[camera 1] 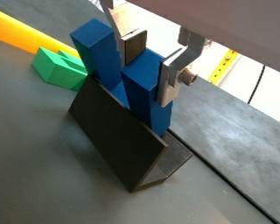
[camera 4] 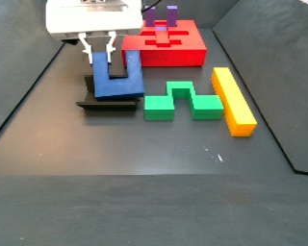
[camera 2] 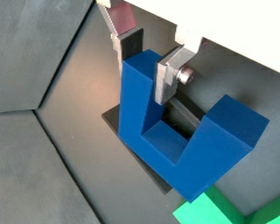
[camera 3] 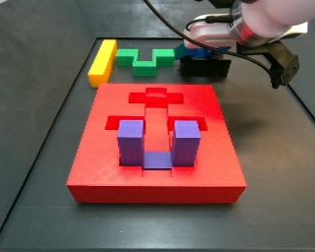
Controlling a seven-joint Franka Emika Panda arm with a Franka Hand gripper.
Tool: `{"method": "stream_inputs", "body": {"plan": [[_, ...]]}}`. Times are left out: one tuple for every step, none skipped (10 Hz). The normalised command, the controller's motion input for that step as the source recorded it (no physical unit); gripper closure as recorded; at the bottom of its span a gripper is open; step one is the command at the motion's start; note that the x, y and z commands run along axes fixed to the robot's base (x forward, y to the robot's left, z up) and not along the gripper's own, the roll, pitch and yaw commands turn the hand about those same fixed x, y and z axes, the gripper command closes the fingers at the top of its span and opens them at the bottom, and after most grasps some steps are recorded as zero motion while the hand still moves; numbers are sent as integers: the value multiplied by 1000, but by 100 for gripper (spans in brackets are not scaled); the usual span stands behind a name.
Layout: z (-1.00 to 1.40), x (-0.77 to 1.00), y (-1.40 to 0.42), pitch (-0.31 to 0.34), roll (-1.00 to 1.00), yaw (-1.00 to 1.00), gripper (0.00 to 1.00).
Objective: Pick up the blue object. Move up. Place the blue object on the fixture. Regrasp the blue object. Move to above the board. Insert the blue object.
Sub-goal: Regrasp the blue object.
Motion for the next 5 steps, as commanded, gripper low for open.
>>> {"method": "stream_inputs", "body": {"plan": [[0,0,0,0,0,0,100],[0,0,0,0,0,0,100],[0,0,0,0,0,0,100],[0,0,0,0,0,0,100],[0,0,0,0,0,0,100]]}}
